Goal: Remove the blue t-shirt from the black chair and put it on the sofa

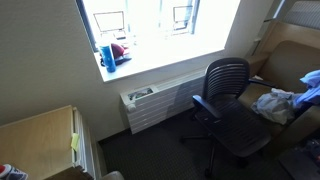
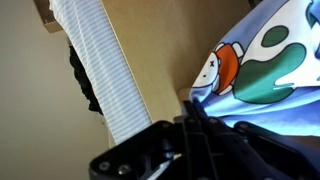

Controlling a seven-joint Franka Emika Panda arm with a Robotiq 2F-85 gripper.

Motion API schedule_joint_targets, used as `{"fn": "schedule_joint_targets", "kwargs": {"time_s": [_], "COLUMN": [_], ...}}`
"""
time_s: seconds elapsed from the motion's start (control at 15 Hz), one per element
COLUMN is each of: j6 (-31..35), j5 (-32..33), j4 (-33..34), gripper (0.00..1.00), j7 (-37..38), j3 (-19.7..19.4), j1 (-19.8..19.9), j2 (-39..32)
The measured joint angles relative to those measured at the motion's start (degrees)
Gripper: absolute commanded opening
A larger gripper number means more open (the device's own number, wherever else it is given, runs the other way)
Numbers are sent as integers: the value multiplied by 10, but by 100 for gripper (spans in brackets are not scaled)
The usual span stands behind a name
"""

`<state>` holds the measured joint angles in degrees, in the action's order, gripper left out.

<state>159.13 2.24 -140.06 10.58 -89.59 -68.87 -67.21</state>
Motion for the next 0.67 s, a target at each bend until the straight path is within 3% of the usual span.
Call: {"fn": "schedule_joint_targets", "kwargs": {"time_s": [0.67], "j6": [2], "j5": [2], "j4": [0], "gripper": [1], "j7": [-11], "j3": [6], "j1": [0], "j2": [0]}}
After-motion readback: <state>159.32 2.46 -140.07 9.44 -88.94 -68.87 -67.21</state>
